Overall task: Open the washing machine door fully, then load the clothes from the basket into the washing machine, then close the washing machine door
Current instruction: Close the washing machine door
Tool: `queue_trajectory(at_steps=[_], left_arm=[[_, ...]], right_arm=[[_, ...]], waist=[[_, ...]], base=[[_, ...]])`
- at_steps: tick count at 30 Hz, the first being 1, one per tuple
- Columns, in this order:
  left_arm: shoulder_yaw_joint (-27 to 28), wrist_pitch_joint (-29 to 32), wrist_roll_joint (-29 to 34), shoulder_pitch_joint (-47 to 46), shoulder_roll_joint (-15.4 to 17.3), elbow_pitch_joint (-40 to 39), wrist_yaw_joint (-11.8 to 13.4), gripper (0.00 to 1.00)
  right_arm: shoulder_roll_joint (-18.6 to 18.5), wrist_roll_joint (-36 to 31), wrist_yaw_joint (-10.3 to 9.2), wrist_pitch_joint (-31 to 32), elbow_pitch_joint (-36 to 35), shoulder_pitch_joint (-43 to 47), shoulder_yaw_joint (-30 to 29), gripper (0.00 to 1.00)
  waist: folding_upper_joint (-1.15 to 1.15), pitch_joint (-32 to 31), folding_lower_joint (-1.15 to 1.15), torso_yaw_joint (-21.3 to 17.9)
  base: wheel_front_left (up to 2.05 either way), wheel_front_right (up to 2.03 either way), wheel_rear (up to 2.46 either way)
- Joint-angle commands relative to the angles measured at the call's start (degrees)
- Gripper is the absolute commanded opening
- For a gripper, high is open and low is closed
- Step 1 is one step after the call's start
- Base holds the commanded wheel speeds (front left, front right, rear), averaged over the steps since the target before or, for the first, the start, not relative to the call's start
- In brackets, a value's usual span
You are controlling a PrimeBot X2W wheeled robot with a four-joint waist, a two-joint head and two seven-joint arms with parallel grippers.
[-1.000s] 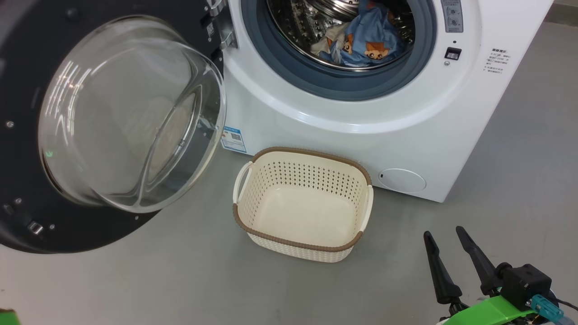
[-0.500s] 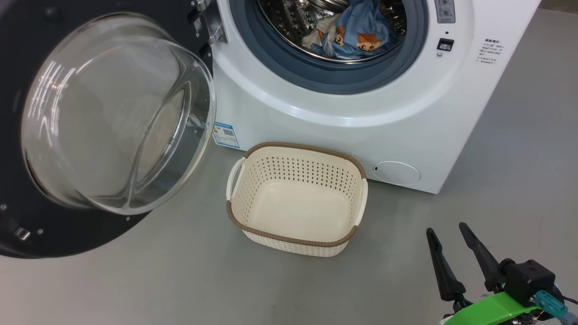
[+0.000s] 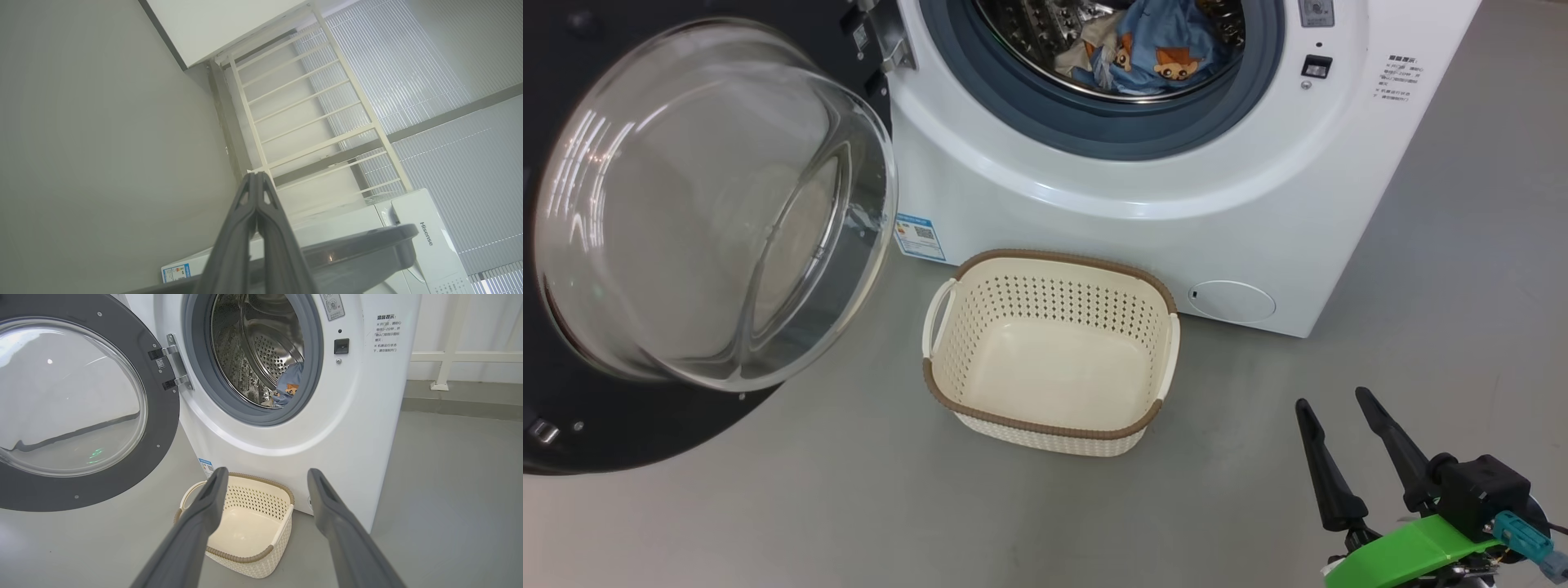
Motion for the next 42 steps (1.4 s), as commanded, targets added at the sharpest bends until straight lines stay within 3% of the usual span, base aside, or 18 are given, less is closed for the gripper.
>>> queue_trajectory(at_steps=[1, 13, 25, 42], left_arm=[[1.17, 1.13, -0.87, -1.64, 4.34, -0.81, -0.37, 0.0], [0.73, 8.9, -4.34, -3.01, 7.16, 2.87, 0.12, 0.0], [-0.18, 12.06, -4.81, -3.73, 8.33, 3.65, 1.09, 0.0], [-0.92, 20.35, -7.94, -1.94, 8.01, 0.23, 2.49, 0.0]], right_arm=[[-0.57, -0.62, 0.35, 0.19, -1.75, -1.67, 1.62, 1.0], [-1.3, -0.61, 0.35, 1.08, -2.59, -1.89, 2.04, 1.0], [-1.78, -0.6, 0.35, 1.66, -3.31, -2.7, 2.22, 1.0], [-1.64, -0.67, 0.35, 1.84, -3.37, -3.1, 2.26, 1.0]], waist=[[0.0, 0.03, 0.0, -0.08], [0.0, 1.07, 0.0, -0.9], [0.0, 2.61, 0.0, -1.5], [0.0, 3.28, 0.0, -1.23]], base=[[0.0, 0.0, 0.0], [0.0, 0.0, 0.0], [0.0, 0.0, 0.0], [0.0, 0.0, 0.0]])
